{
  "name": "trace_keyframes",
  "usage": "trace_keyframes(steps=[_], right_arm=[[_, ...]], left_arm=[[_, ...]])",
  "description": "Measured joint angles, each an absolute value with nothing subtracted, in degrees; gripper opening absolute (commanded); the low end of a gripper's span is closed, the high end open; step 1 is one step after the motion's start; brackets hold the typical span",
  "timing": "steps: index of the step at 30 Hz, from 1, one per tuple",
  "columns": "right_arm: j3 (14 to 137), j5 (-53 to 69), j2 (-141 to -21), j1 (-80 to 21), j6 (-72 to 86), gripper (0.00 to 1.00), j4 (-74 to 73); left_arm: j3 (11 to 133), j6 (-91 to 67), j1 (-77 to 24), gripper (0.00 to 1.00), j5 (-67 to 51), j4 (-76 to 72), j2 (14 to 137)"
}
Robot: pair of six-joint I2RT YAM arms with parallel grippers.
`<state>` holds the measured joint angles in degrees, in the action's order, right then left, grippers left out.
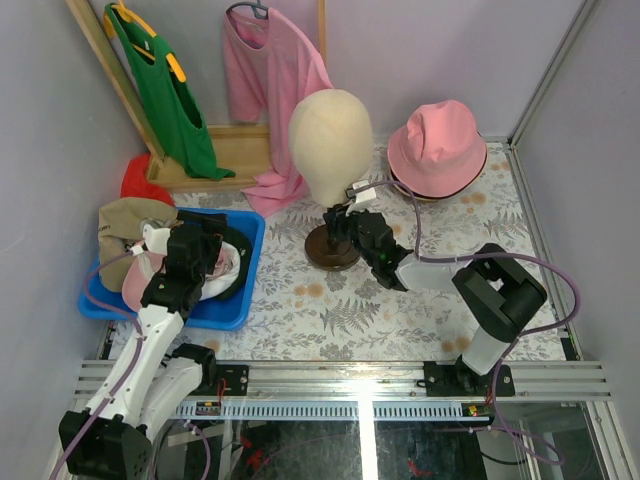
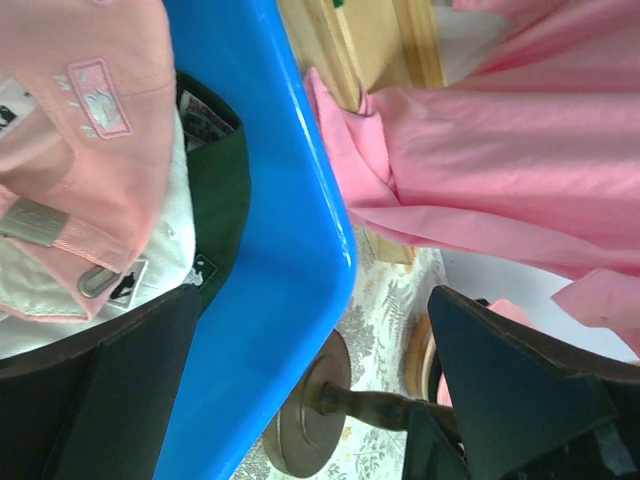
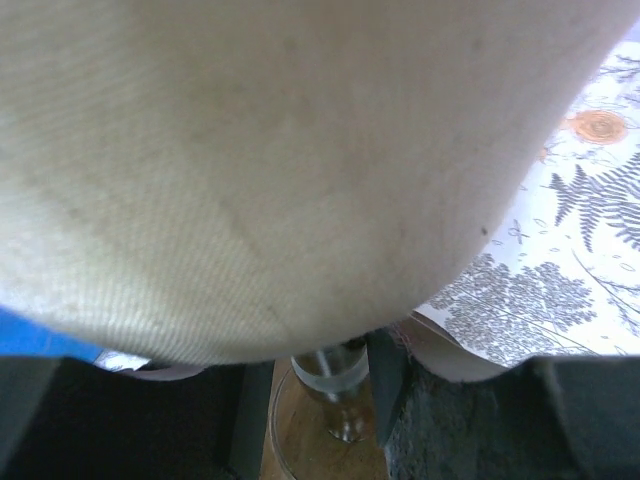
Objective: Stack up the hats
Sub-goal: Move the hat stand to the center of the board, then pick up the hat from the bin.
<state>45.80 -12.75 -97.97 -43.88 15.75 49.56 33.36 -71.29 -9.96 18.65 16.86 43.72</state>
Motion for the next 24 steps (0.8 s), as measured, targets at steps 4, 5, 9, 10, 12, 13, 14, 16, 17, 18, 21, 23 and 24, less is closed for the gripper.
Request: trace_keyframes(steps=[4,5,9,10,12,13,14,16,17,18,21,23,24], right_arm=[[45.3,-17.1,-96.6,-43.9,16.8,0.04,48.1],[45.3,-18.0,-96.4,-43.9,17.0,0.04,47.6],[45.3,-22.5,-95.4,-44.4,17.8,0.03,45.7],[45.3,-23.5,-95.2,-44.6,17.8,0.03,45.3],[45.2,-25.8,-94.8,-45.0,18.0,0.03,44.4],[45.2,-26.9,-94.7,-45.3,17.9,0.03,44.1],[45.2,-28.1,-94.6,-45.6,17.9,0.03,43.9],[45.2,-30.0,-94.6,-46.3,17.8,0.02,43.6],[45.2,-31.0,-94.6,-46.7,17.7,0.02,43.5],[45.2,-32.0,-94.6,-47.1,17.6,0.01,43.5],[45.2,-34.2,-94.6,-48.1,17.3,0.01,43.2],[45.2,-35.6,-94.6,-48.7,17.1,0.01,43.1],[45.1,-36.4,-94.6,-49.0,17.1,0.02,43.1]], left_arm=[[37.3,-71.2,-10.0,0.94,20.6,23.1,46.5],[38.0,-71.1,-10.0,0.93,20.9,24.7,47.1],[40.7,-70.5,-10.0,0.89,21.2,31.2,49.6],[41.2,-70.3,-10.0,0.88,21.2,32.7,50.3],[41.6,-70.1,-10.0,0.87,21.1,34.9,51.0],[41.6,-70.1,-10.0,0.87,21.0,36.1,51.0],[41.6,-70.0,-10.0,0.87,20.9,37.2,50.9],[41.6,-70.0,-10.0,0.87,20.7,38.5,50.3],[41.6,-70.0,-10.0,0.87,20.7,39.0,50.1],[41.6,-70.0,-10.0,0.86,20.7,39.4,49.9],[41.4,-70.0,-10.0,0.85,20.5,40.1,49.7],[41.0,-70.0,-10.0,0.84,20.3,40.1,49.7],[40.7,-70.0,-10.0,0.83,20.1,40.0,49.7]])
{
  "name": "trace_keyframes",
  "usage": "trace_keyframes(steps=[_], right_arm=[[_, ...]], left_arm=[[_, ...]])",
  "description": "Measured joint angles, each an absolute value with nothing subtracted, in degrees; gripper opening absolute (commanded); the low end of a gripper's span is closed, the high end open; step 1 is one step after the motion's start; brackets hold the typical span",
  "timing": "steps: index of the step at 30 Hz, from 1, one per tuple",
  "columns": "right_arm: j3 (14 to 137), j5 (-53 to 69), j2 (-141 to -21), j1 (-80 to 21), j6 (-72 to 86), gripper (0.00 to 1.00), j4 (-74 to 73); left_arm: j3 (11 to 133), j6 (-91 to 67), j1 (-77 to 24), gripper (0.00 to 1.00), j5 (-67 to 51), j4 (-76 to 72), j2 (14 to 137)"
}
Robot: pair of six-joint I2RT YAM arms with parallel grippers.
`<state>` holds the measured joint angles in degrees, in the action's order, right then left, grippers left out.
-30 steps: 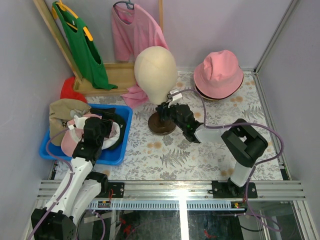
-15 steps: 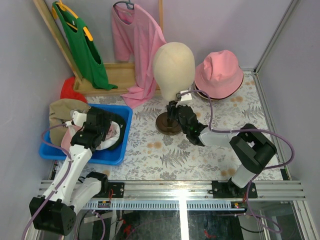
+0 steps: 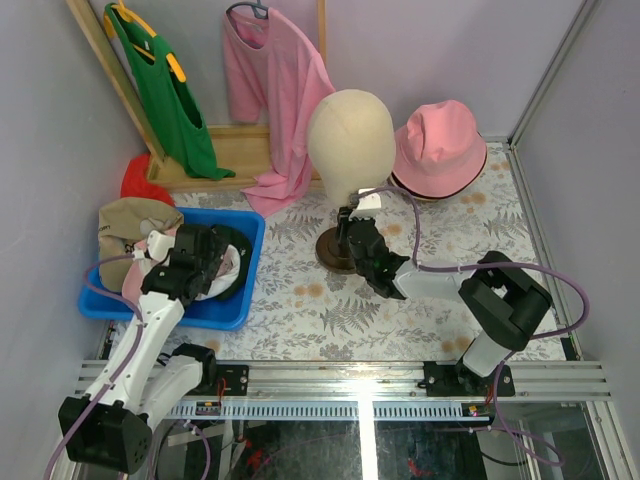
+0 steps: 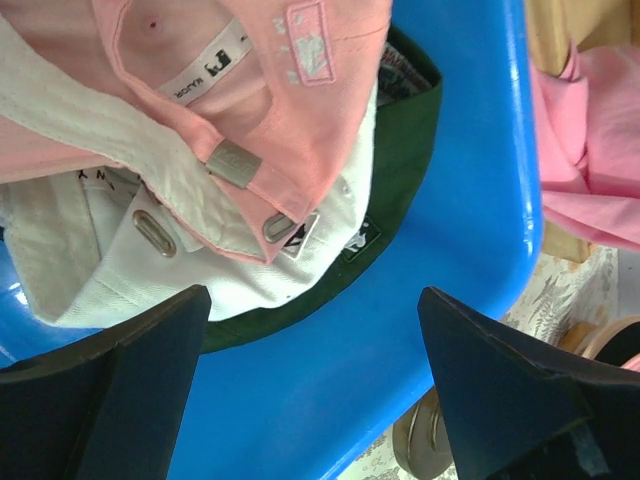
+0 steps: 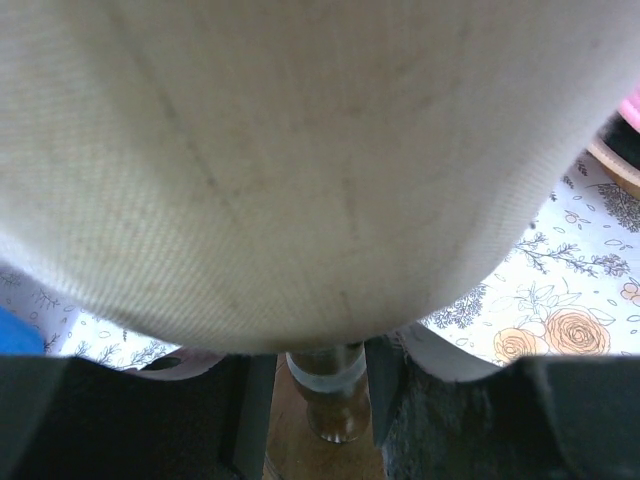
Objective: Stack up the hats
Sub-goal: Pick up the hat from the bin.
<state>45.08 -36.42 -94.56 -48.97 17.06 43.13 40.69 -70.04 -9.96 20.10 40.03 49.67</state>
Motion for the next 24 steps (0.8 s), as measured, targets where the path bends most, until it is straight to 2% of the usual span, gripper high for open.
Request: trace_keyframes(steps=[7,16,24], right_arm=[[44.1,-39.5,-94.6,-49.9,17.0,0.04,44.5],[42.7,-39.9,-94.6,-50.0,16.9,0.17,46.9],[42.5,-39.8,-94.5,-50.0,16.5,0.19,47.4]], left_arm=[[36.8,-70.7,-10.0,0.77,18.6,38.9,50.2],[35.5,-71.4,-10.0,0.7,18.4,33.9,53.5],[35.7,-70.3,-10.0,0.68,19.8,32.1,55.7]])
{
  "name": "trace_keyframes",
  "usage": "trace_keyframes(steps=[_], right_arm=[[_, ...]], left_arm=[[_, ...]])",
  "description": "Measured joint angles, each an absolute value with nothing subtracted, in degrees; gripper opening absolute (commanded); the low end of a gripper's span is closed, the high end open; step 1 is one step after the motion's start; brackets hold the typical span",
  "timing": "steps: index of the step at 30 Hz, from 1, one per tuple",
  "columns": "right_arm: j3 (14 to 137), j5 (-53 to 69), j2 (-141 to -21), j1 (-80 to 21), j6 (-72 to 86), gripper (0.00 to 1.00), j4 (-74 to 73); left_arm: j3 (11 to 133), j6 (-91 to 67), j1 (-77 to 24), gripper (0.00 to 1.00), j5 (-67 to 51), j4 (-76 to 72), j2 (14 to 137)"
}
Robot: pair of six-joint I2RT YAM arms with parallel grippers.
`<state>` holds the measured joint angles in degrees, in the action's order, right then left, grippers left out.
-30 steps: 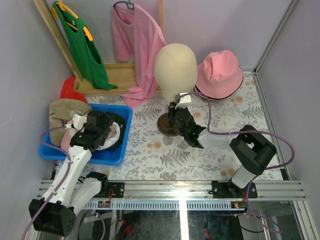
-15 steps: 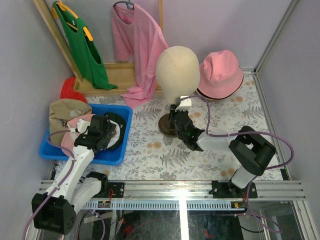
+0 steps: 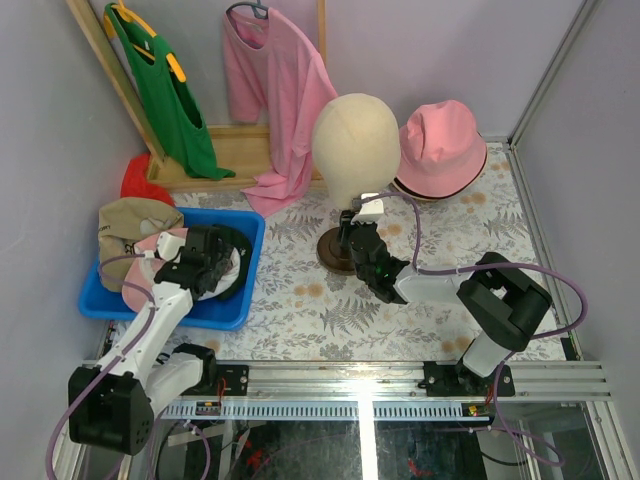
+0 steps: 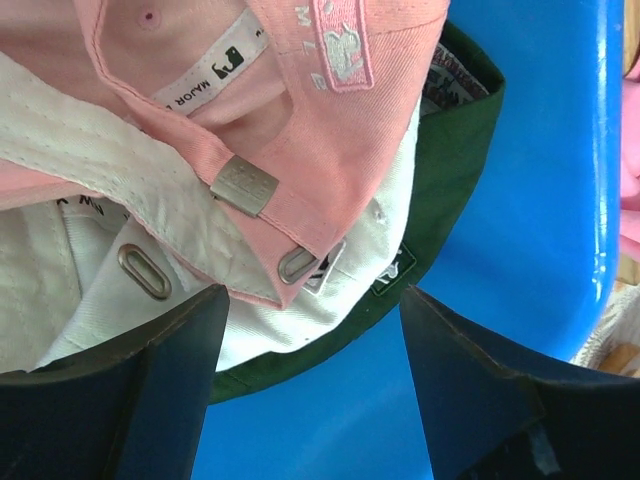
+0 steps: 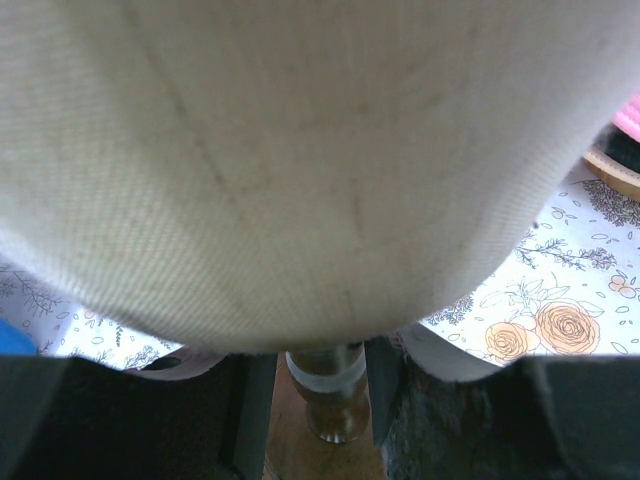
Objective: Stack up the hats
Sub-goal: Pick up the hat from the bin.
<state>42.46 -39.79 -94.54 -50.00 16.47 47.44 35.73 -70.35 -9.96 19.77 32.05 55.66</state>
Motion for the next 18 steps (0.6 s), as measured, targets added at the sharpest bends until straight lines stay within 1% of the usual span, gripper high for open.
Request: trace_keyframes(steps=[16,18], right_arm=[[42.5,-39.6,-94.7,-50.0,15.2,0.21,47.8],[42.5,-39.6,-94.7,-50.1,15.0,0.21,47.9]], left_arm=[[36.0,-67.0,-10.0,0.66,23.4,30.0,59.1],[36.0,-66.9,-10.0,0.64,23.4,29.2,59.5]])
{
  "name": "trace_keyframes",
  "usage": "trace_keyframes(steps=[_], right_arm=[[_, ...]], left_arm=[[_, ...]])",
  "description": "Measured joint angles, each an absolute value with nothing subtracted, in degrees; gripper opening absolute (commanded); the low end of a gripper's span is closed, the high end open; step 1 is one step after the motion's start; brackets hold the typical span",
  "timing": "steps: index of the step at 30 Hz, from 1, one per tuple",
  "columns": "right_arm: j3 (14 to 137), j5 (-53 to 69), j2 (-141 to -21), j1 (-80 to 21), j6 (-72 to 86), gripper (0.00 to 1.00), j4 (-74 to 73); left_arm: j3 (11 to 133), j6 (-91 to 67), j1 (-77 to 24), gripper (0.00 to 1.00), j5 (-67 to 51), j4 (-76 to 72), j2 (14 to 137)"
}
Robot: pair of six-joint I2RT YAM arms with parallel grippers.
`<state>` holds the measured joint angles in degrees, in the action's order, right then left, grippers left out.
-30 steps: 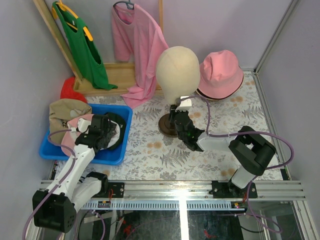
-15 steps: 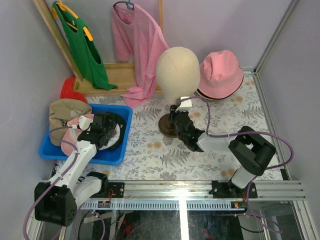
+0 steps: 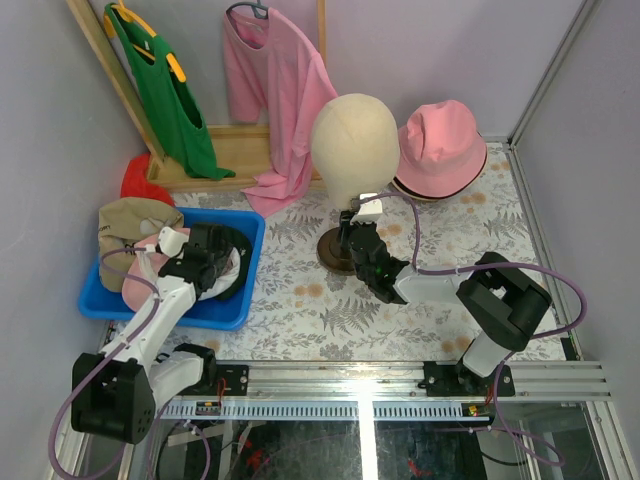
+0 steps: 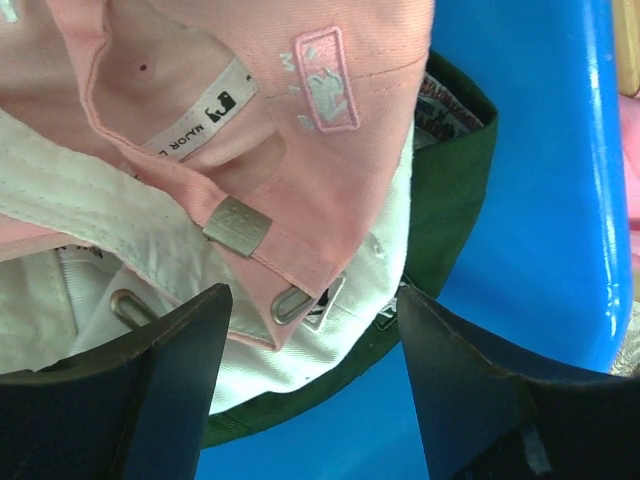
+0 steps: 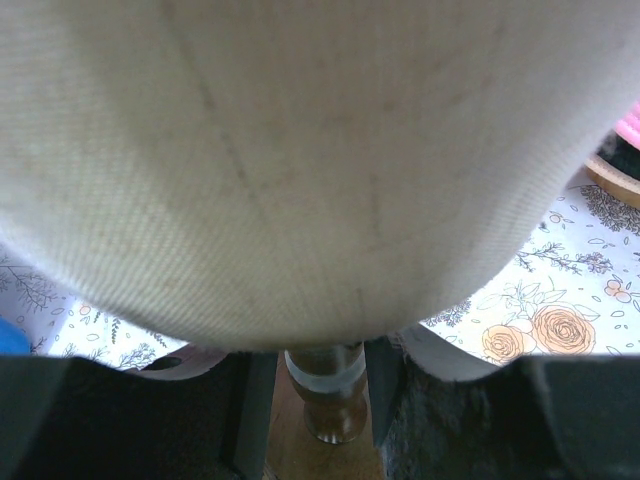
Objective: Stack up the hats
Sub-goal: Pick up the hat from the bin.
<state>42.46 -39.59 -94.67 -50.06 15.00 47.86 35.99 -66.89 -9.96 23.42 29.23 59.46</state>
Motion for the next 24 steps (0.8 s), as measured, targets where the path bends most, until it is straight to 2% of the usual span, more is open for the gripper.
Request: trace_keyframes(steps=[2,6,7,16,17,20,24], right_arm=[[42.5,-39.6,-94.7,-50.1,14.9,0.22,47.9],[42.5,-39.7,-95.3,-50.1,14.5,0.28,48.8],[42.5,-39.7,-95.4,-50.1,14.4,0.3,48.9],[42.5,-39.7,-95.4,-50.1,14.3,0.34,49.0],[42.5,-39.7,-95.4,-50.1,14.3,0.37,49.0],[42.5,-39.7,-95.2,-50.1,14.5,0.43,48.6],[42.4,-39.8,-94.7,-50.1,15.2,0.49,47.1]], left_arm=[[36.0,-66.8,-10.0,0.58,23.4,28.2,59.7],[35.1,-66.3,-10.0,0.31,23.3,25.1,59.9],[34.6,-66.0,-10.0,0.29,23.3,24.2,59.9],[31.7,-65.4,-10.0,0.28,22.8,20.9,59.7],[31.4,-65.3,-10.0,0.25,22.6,20.6,59.5],[30.5,-65.1,-10.0,0.01,22.0,19.9,58.8],[29.8,-64.4,-10.0,0.0,21.0,19.6,57.3]])
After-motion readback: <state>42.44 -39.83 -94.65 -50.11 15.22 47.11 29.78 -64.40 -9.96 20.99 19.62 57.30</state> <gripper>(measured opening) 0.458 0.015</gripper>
